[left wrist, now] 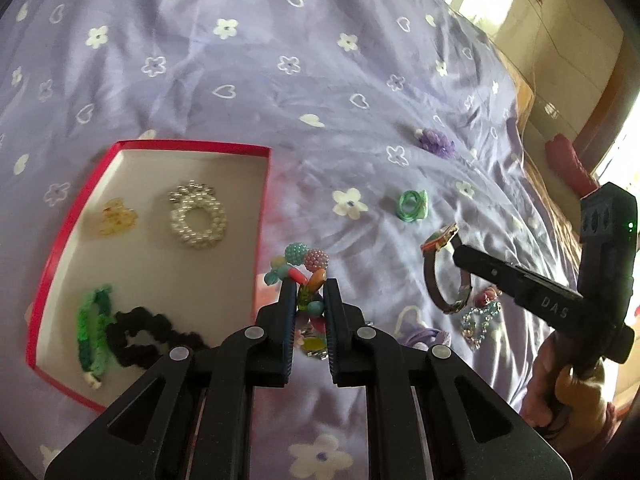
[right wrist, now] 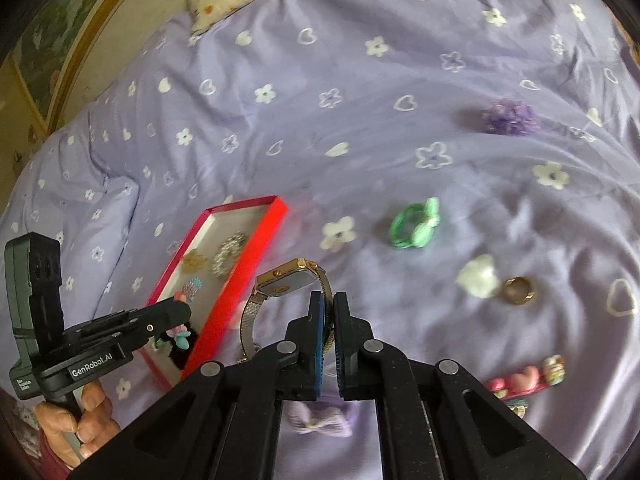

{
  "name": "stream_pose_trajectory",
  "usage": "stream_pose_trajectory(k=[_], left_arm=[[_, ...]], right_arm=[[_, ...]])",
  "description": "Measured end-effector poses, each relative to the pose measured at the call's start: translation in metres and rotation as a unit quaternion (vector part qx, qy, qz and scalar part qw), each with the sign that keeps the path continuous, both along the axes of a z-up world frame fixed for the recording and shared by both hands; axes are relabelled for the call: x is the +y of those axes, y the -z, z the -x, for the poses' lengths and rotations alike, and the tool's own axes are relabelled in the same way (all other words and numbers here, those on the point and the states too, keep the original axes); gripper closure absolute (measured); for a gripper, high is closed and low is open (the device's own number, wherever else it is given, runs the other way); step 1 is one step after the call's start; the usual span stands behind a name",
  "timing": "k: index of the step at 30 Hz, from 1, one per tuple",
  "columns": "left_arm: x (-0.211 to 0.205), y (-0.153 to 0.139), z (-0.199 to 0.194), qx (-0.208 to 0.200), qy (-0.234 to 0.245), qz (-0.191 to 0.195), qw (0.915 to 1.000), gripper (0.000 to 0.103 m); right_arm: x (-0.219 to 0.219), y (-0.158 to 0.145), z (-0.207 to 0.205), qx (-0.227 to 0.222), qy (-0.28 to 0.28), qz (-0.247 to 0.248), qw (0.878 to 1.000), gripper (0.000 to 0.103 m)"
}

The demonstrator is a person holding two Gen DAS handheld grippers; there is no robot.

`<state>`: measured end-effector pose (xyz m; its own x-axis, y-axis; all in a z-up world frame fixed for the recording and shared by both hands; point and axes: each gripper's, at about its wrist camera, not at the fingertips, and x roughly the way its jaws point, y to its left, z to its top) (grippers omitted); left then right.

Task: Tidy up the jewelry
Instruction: 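Carry the beaded bracelet and gold watch into the box and lower them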

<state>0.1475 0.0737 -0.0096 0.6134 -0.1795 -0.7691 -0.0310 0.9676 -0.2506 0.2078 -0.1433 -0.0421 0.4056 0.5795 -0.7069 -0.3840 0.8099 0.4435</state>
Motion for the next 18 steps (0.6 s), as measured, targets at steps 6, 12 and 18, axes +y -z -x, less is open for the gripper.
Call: stream_pose_trajectory(k=[6,12,18], left_arm=[[0.023,-0.002,0.011,-0.003,-0.021,0.005,0.9998,0.091],[0.043,-0.002,0.019,-0.004,-0.040,0.006,0.9992,0.091],[0.067,-0.001,0.024,-0.005,-0.063,0.005,0.9980,0.091]], right_arm=[[0.025,-0.002,0.005,0.000,-0.022,-0.002,1.000,0.099],[0.051,-0.004,0.009,-0.002,-0.043,-0.002,0.999,0.099],[0.081,-0.007,0.008,-0.003,-0.063,-0.005,0.998,0.099]])
